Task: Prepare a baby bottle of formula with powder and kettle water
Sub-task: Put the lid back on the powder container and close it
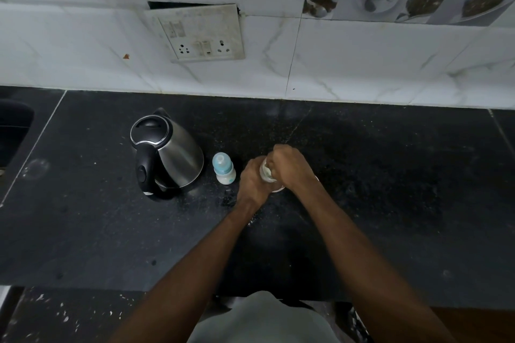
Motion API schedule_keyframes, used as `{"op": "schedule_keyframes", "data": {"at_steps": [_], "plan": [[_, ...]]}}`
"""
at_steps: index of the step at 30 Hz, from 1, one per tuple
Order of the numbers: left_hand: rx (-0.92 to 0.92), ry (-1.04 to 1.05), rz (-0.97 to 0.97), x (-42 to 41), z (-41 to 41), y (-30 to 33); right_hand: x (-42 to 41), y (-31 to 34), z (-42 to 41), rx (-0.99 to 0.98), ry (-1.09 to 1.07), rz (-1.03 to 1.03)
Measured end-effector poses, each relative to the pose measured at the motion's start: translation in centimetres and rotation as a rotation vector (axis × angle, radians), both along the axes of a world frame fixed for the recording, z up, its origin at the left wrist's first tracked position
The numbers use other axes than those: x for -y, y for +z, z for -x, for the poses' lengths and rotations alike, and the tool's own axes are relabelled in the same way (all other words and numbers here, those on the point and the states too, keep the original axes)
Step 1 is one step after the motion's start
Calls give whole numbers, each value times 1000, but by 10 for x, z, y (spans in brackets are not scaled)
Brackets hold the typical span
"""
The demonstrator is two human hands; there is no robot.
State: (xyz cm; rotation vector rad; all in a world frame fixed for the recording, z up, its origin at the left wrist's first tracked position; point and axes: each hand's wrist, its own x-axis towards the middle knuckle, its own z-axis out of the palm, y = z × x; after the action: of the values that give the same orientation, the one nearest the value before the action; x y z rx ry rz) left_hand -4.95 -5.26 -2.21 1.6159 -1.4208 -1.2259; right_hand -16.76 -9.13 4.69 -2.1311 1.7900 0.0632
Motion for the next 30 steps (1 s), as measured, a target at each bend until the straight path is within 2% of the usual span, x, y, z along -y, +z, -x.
{"op": "schedule_keyframes", "data": {"at_steps": [3,9,12,16,19,21,23,30], "plan": [[-13,22,-10,0,-1,-3,3,1,0,23,-78,-77],[6,24,16,0,0,-3,-1,2,18,136,-101,-3],[34,15,24,1,0,1,-2,6,39,277,-111,57],[74,3,23,2,0,-1,-9,4,77,503,-325,216],[78,-1,12,1,0,-2,-19,-17,101,403,-391,42],[65,10,11,-1,0,-2,-28,-34,106,201,-304,-130],[54,21,13,-3,1,0,-37,-48,104,94,-243,-245],[48,14,11,-3,1,1,-44,-65,100,109,-216,-215]]}}
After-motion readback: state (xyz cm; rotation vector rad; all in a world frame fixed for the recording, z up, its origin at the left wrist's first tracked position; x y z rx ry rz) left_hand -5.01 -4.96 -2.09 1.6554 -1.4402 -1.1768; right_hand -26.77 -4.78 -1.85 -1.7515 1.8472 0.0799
